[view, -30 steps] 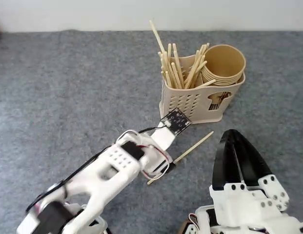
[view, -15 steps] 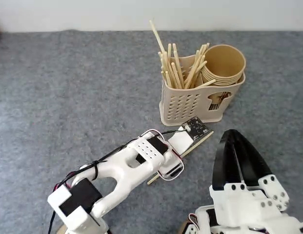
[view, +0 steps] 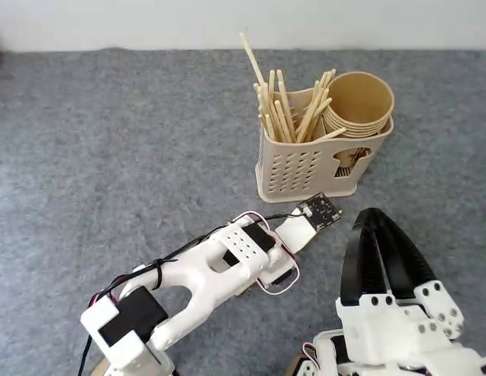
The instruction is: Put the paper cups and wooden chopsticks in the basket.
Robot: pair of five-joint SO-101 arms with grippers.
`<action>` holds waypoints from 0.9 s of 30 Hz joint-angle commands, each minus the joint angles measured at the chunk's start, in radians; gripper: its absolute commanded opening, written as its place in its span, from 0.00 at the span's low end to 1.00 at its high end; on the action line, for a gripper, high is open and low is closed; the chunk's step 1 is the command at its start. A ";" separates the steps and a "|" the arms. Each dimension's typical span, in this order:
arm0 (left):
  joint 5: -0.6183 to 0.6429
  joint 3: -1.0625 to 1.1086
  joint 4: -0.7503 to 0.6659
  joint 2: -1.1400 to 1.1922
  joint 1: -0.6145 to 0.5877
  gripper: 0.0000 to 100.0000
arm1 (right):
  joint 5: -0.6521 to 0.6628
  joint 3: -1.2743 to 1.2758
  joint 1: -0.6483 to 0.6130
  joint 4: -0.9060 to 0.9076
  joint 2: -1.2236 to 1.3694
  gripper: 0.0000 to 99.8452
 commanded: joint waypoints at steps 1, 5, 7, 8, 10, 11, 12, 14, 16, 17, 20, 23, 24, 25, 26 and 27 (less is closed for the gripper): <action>0.005 -0.054 0.037 0.011 0.017 0.05 | 0.006 0.000 0.012 -0.013 0.002 0.01; 0.003 -0.097 0.106 0.035 0.054 0.01 | 0.006 0.000 0.012 -0.013 0.002 0.01; 0.003 -0.131 0.160 0.035 0.083 0.01 | 0.006 0.000 0.012 -0.013 0.002 0.01; 0.003 -0.153 0.183 0.035 0.098 0.01 | 0.006 0.000 0.012 -0.013 0.002 0.01; 0.002 -0.197 0.227 0.034 0.112 0.01 | 0.006 0.000 0.012 -0.012 0.002 0.01; 0.002 -0.220 0.245 0.034 0.114 0.01 | 0.006 0.000 0.012 -0.012 0.002 0.01; 0.002 -0.237 0.256 0.025 0.112 0.01 | 0.006 0.000 0.012 -0.012 0.002 0.01; 0.002 -0.255 0.272 -0.011 0.110 0.01 | 0.006 0.000 0.012 -0.012 0.002 0.01; 0.002 -0.257 0.276 -0.072 0.112 0.01 | 0.006 0.000 0.012 -0.012 0.002 0.01; 0.002 -0.257 0.276 -0.109 0.114 0.01 | 0.006 0.000 0.012 -0.012 0.002 0.01; 0.005 -0.255 0.272 -0.215 0.114 0.01 | 0.006 0.000 0.005 -0.012 0.002 0.01; 0.008 -0.255 0.253 -0.298 0.114 0.01 | 0.005 -0.005 0.004 -0.007 0.002 0.01; 0.008 -0.255 0.249 -0.324 0.114 0.01 | 0.005 -0.008 0.004 0.001 0.002 0.01; 0.009 -0.255 0.244 -0.347 0.114 0.01 | 0.003 -0.012 0.004 0.007 0.002 0.01; 0.009 -0.259 0.242 -0.367 0.114 0.01 | 0.003 -0.020 0.004 0.013 0.002 0.01; 0.009 -0.260 0.232 -0.388 0.114 0.01 | 0.003 -0.028 0.004 0.016 0.002 0.01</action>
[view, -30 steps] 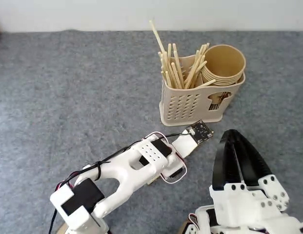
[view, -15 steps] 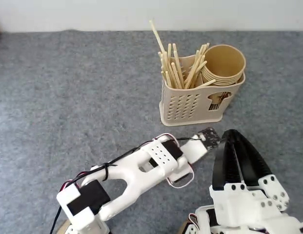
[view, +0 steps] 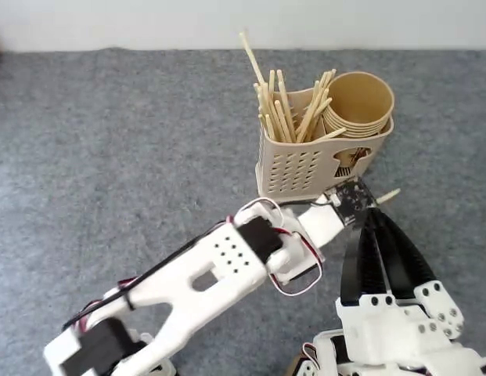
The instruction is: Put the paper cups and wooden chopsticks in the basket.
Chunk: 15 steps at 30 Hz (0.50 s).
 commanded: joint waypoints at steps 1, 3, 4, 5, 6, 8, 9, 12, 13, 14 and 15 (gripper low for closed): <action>0.012 -0.056 -0.041 -0.118 0.008 0.01 | 0.003 -0.037 0.004 0.016 0.002 0.01; 0.046 -0.056 -0.069 -0.150 0.005 0.01 | 0.003 -0.057 0.004 0.035 0.002 0.01; 0.066 -0.054 -0.086 -0.163 0.005 0.01 | 0.003 -0.064 0.004 0.042 0.002 0.01; 0.081 -0.054 -0.104 -0.172 0.005 0.01 | 0.003 -0.069 0.004 0.045 0.002 0.01; 0.092 -0.054 -0.121 -0.178 0.005 0.01 | 0.003 -0.071 0.004 0.045 0.002 0.01; 0.100 -0.054 -0.161 -0.189 0.005 0.01 | 0.003 -0.071 0.004 0.045 0.002 0.01; 0.100 -0.054 -0.181 -0.190 0.005 0.01 | 0.003 -0.071 0.004 0.045 0.002 0.01; 0.100 -0.056 -0.241 -0.190 -0.032 0.01 | 0.003 -0.069 0.004 0.045 0.002 0.01; 0.100 -0.056 -0.264 -0.190 -0.048 0.01 | 0.003 -0.068 0.004 0.045 0.002 0.01; 0.100 -0.056 -0.288 -0.190 -0.066 0.01 | 0.003 -0.066 0.004 0.045 0.002 0.01; 0.100 -0.056 -0.313 -0.190 -0.089 0.01 | 0.003 -0.066 0.004 0.047 0.002 0.01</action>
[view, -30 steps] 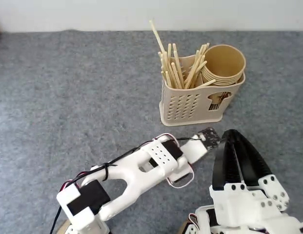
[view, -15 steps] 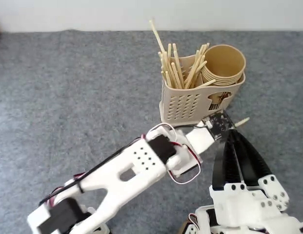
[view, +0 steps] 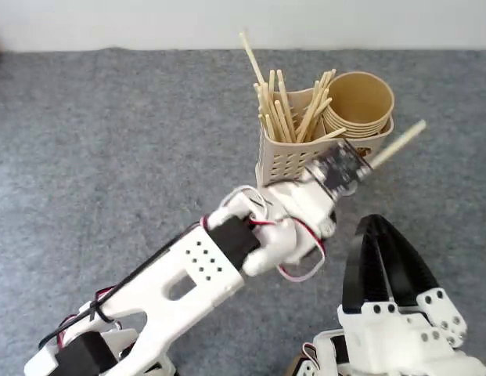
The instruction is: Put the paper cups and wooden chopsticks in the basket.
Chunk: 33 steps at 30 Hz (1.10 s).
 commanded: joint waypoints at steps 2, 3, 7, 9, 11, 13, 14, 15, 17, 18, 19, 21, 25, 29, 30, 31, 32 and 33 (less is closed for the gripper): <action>0.009 -0.056 -0.124 -0.052 -0.081 0.01 | 0.003 -0.028 0.004 0.005 0.002 0.01; 0.009 -0.056 -0.150 -0.052 -0.095 0.01 | 0.003 -0.028 0.004 0.005 0.002 0.01; 0.009 -0.056 -0.249 -0.052 -0.129 0.01 | 0.003 -0.026 0.004 0.005 0.002 0.01; 0.009 -0.056 -0.293 -0.052 -0.137 0.01 | 0.003 -0.025 0.004 0.005 0.002 0.01; 0.009 -0.056 -0.344 -0.052 -0.140 0.01 | 0.003 -0.012 0.004 0.005 0.002 0.01; 0.009 -0.056 -0.402 -0.052 -0.157 0.01 | 0.003 0.006 0.004 0.001 0.002 0.01; 0.011 -0.054 -0.437 -0.052 -0.167 0.01 | 0.003 0.012 0.004 -0.004 0.002 0.01; 0.014 -0.054 -0.471 -0.052 -0.183 0.01 | 0.003 0.017 0.004 -0.004 0.002 0.01; 0.060 -0.054 -0.534 -0.052 -0.219 0.01 | 0.003 0.017 0.004 -0.004 0.002 0.01; 0.089 -0.054 -0.572 -0.051 -0.238 0.01 | 0.003 0.017 0.004 -0.004 0.002 0.01; 0.114 -0.051 -0.612 -0.049 -0.256 0.01 | 0.003 0.017 0.004 -0.004 0.002 0.01; 0.141 -0.048 -0.695 -0.040 -0.292 0.01 | 0.002 0.017 0.004 -0.004 0.002 0.01; 0.167 0.001 -0.855 -0.012 -0.324 0.01 | -0.005 0.017 0.004 -0.005 0.002 0.01; 0.172 0.048 -1.063 0.094 -0.322 0.01 | -0.071 0.018 0.004 -0.004 0.002 0.01; 0.172 0.054 -1.105 0.129 -0.321 0.01 | -0.078 0.018 0.004 -0.004 0.002 0.01; 0.170 0.054 -1.128 0.163 -0.321 0.01 | -0.078 0.018 0.004 -0.004 0.002 0.01; 0.170 0.051 -1.135 0.195 -0.319 0.01 | -0.078 0.018 0.004 -0.004 0.002 0.01; 0.170 0.050 -1.134 0.221 -0.319 0.01 | -0.078 0.018 0.004 -0.004 0.002 0.01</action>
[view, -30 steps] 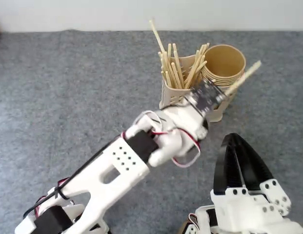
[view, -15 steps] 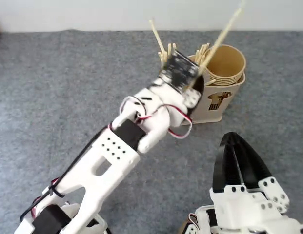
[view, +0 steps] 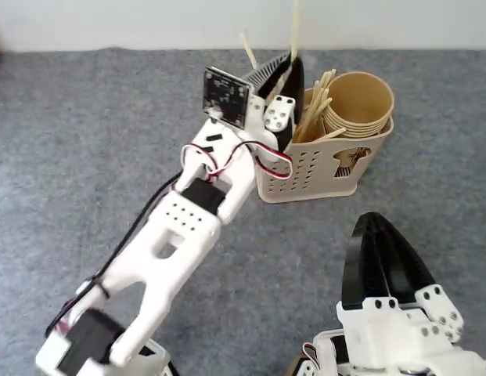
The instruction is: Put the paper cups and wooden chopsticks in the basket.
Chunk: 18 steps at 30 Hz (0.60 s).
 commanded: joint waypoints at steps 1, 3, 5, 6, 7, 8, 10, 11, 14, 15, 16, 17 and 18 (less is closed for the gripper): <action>0.012 -0.015 -0.058 0.072 -0.003 0.01 | -0.015 0.002 0.004 -0.004 0.002 0.01; 0.012 -0.007 -0.057 0.104 -0.008 0.01 | -0.015 0.002 0.004 -0.002 0.002 0.01; 0.009 0.016 -0.057 0.123 -0.009 0.01 | -0.015 0.002 0.004 -0.002 0.002 0.01; 0.008 0.033 -0.057 0.127 -0.011 0.01 | -0.015 0.002 0.004 -0.001 0.002 0.01; 0.006 0.054 -0.057 0.126 -0.011 0.01 | -0.015 0.002 0.004 -0.001 0.002 0.01; 0.006 0.079 -0.055 0.120 -0.011 0.02 | -0.015 0.002 0.004 -0.001 0.002 0.01; 0.006 0.137 -0.055 0.087 -0.006 0.05 | -0.017 0.003 0.004 0.001 0.002 0.01; 0.009 0.168 -0.055 0.066 -0.003 0.09 | -0.017 0.003 0.004 0.001 0.002 0.01; 0.014 0.246 -0.029 -0.031 -0.002 0.17 | -0.017 0.003 0.004 0.002 0.002 0.01; 0.014 0.263 0.003 -0.069 -0.002 0.17 | -0.017 0.003 0.004 0.002 0.002 0.01; 0.014 0.271 0.040 -0.107 -0.002 0.17 | -0.017 0.003 0.004 0.002 0.002 0.01; 0.015 0.274 0.078 -0.149 -0.002 0.17 | -0.017 0.003 0.004 0.002 0.002 0.01; 0.017 0.274 0.121 -0.187 -0.002 0.18 | -0.017 0.003 0.004 0.002 0.002 0.01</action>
